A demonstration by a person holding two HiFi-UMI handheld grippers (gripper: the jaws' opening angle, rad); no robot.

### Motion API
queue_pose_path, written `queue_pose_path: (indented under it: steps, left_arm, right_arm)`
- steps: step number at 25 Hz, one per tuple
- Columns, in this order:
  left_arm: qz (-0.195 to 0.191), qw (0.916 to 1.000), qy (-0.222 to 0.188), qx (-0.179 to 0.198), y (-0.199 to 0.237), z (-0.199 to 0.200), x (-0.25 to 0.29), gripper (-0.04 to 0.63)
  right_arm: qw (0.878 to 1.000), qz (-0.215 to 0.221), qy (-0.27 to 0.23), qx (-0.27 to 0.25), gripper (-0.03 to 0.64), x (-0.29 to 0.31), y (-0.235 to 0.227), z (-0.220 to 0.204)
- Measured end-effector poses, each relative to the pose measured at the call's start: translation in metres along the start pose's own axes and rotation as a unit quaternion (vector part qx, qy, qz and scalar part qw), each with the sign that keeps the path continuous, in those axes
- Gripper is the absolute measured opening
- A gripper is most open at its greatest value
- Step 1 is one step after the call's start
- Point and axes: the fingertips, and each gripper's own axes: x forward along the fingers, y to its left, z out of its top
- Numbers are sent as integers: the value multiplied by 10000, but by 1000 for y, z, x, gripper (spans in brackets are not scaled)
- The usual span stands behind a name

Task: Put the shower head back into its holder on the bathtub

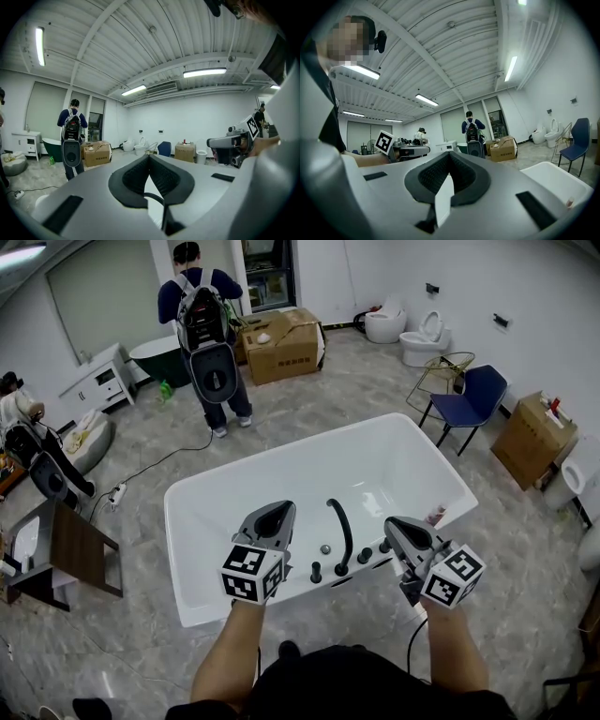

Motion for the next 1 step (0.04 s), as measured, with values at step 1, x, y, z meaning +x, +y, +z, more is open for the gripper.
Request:
queue_pose_path:
  steps: [1]
  left_arm:
    - [-2, 10000, 4, -3, 0, 0, 1, 15]
  right_arm:
    - [10000, -6, -5, -2, 15, 0, -1, 0]
